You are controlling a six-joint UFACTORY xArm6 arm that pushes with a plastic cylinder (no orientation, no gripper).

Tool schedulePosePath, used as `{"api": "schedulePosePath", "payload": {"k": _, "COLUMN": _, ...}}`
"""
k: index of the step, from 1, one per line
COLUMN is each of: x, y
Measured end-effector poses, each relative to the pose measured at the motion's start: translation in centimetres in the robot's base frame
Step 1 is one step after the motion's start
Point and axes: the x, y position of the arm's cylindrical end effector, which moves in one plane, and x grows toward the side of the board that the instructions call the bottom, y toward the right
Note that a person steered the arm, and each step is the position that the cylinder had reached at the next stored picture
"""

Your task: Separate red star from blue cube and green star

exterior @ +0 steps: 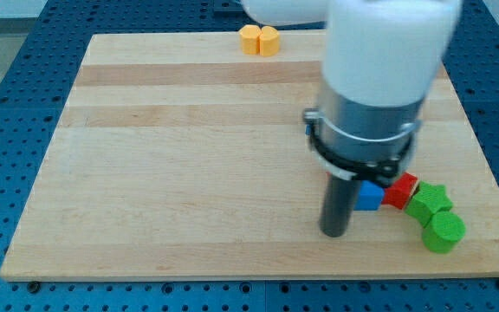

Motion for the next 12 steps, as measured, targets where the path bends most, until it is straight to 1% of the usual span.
{"api": "schedulePosePath", "payload": {"k": 1, "x": 0.0, "y": 3.8}}
{"api": "schedulePosePath", "payload": {"k": 2, "x": -0.2, "y": 5.6}}
{"api": "schedulePosePath", "payload": {"k": 5, "x": -3.7, "y": 5.8}}
{"api": "schedulePosePath", "payload": {"k": 7, "x": -6.4, "y": 7.5}}
{"api": "schedulePosePath", "payload": {"k": 10, "x": -6.7, "y": 9.1}}
{"api": "schedulePosePath", "payload": {"k": 12, "x": -6.7, "y": 12.3}}
